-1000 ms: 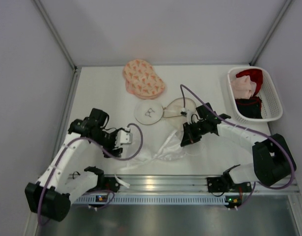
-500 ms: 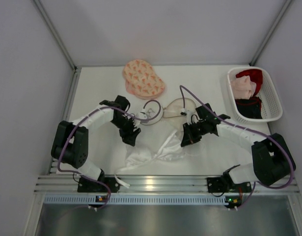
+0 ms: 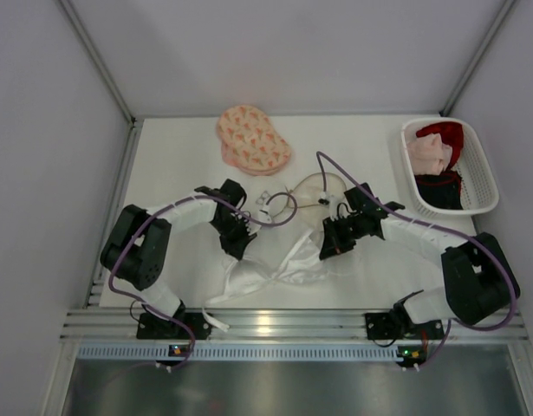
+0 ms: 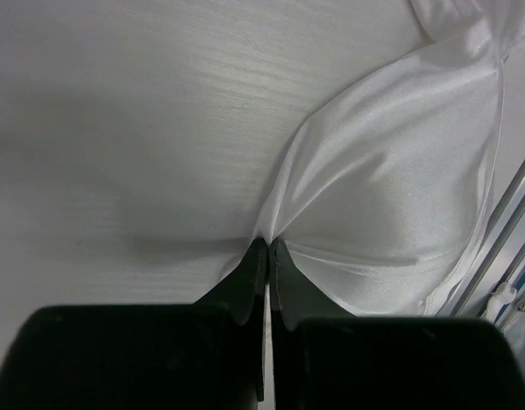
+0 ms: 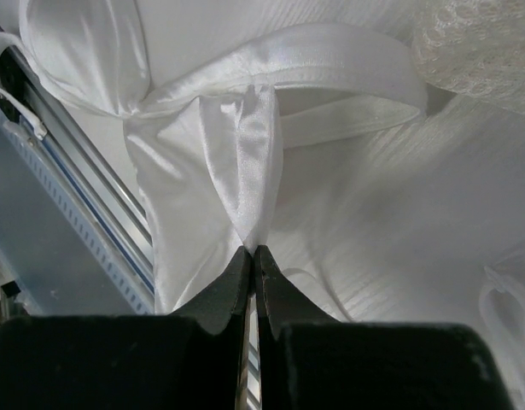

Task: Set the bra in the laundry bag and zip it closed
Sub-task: Adjust the bra at the center of the board.

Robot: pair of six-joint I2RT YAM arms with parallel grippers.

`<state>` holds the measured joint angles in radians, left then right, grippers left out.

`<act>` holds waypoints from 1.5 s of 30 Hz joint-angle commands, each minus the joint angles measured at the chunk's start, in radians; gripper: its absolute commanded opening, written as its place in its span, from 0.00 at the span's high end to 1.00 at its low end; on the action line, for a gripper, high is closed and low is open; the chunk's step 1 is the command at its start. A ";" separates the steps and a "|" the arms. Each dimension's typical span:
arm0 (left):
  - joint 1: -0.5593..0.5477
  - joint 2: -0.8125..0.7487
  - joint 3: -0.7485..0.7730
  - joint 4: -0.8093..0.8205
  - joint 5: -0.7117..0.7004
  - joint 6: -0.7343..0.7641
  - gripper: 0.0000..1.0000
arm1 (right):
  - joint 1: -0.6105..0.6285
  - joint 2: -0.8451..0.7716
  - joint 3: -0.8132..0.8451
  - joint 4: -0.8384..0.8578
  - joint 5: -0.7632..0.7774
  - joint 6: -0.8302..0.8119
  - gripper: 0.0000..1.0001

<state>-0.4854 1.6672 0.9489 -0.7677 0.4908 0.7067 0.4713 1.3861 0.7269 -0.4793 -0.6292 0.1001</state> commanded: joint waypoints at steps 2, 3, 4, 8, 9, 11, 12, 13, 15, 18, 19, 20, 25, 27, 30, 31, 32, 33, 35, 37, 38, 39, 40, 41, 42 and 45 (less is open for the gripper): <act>0.008 -0.050 0.063 0.062 -0.104 -0.039 1.00 | 0.012 0.013 0.055 0.034 -0.003 0.024 1.00; 0.019 -0.093 0.082 0.068 -0.118 -0.049 1.00 | 0.006 0.017 0.065 0.038 -0.003 0.035 1.00; 0.027 -0.113 0.118 0.070 -0.127 -0.055 1.00 | 0.006 0.021 0.077 0.041 -0.003 0.041 1.00; 0.034 -0.251 0.180 0.116 -0.234 -0.064 1.00 | -0.020 0.051 0.101 0.067 -0.003 0.078 1.00; 0.033 -0.274 0.191 0.122 -0.250 -0.059 1.00 | -0.036 0.057 0.106 0.071 -0.004 0.098 1.00; 0.031 -0.342 0.209 0.123 -0.264 -0.046 1.00 | -0.054 0.071 0.118 0.090 -0.021 0.116 1.00; 0.031 -0.369 0.205 0.123 -0.267 -0.033 1.00 | -0.066 0.076 0.126 0.099 -0.030 0.133 1.00; 0.028 -0.423 0.176 0.123 -0.267 -0.004 1.00 | -0.071 0.079 0.129 0.103 -0.035 0.139 1.00; -0.001 -0.487 0.121 0.122 -0.271 0.028 1.00 | -0.077 0.080 0.129 0.123 -0.035 0.153 1.00; -0.067 -0.612 -0.045 0.120 -0.239 0.066 1.00 | -0.076 0.087 0.120 0.128 -0.024 0.144 1.00; -0.094 -0.641 -0.129 0.120 -0.251 0.059 0.98 | -0.076 0.088 0.117 0.125 -0.011 0.141 1.00; -0.163 -0.679 -0.168 0.119 -0.258 0.053 0.91 | -0.077 0.090 0.112 0.123 -0.006 0.132 1.00; -0.324 -0.791 -0.326 0.087 -0.226 0.054 0.47 | -0.077 0.061 0.065 0.090 0.020 0.095 1.00; -0.340 -0.820 -0.315 0.058 -0.170 0.080 0.40 | -0.076 0.038 0.039 0.087 0.020 0.076 1.00; -0.340 -0.830 -0.265 -0.016 -0.062 0.134 0.37 | -0.068 0.007 0.014 0.081 0.017 0.053 1.00; -0.340 -0.828 -0.253 -0.036 -0.042 0.134 0.36 | -0.062 0.001 0.012 0.074 0.016 0.044 1.00; -0.340 -0.828 -0.240 -0.041 -0.023 0.128 0.36 | -0.050 -0.015 0.009 0.070 0.011 0.023 1.00; -0.340 -0.816 -0.217 -0.039 -0.024 0.093 0.36 | -0.040 -0.019 0.009 0.062 0.010 0.012 1.00; -0.338 -0.790 -0.194 -0.041 -0.085 0.039 0.35 | -0.017 -0.042 0.005 0.044 0.003 -0.011 0.95; -0.329 -0.736 -0.164 -0.039 -0.127 -0.028 0.36 | -0.007 -0.058 0.002 0.041 -0.019 -0.017 0.89; -0.296 -0.718 -0.159 -0.044 -0.135 -0.041 0.36 | 0.010 -0.077 0.000 0.042 -0.024 -0.022 0.89; -0.265 -0.703 -0.151 -0.050 -0.115 -0.052 0.37 | 0.023 -0.090 -0.001 0.045 -0.023 -0.022 0.89; -0.227 -0.687 -0.147 -0.050 -0.097 -0.056 0.37 | 0.035 -0.097 -0.004 0.047 -0.012 -0.019 0.89; -0.135 -0.657 -0.142 -0.048 -0.075 -0.059 0.37 | 0.065 -0.101 -0.004 0.047 -0.006 -0.017 0.91; -0.089 -0.634 -0.130 -0.048 -0.040 -0.075 0.39 | 0.079 -0.096 -0.003 0.047 0.002 -0.016 0.94; -0.012 -0.526 -0.111 -0.048 -0.076 -0.090 0.44 | 0.105 -0.070 0.005 0.047 0.003 -0.016 0.97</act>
<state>-0.5472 1.0721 0.7906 -0.8005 0.4015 0.6613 0.5491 1.3140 0.7326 -0.4351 -0.6212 0.1051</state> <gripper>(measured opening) 0.579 0.039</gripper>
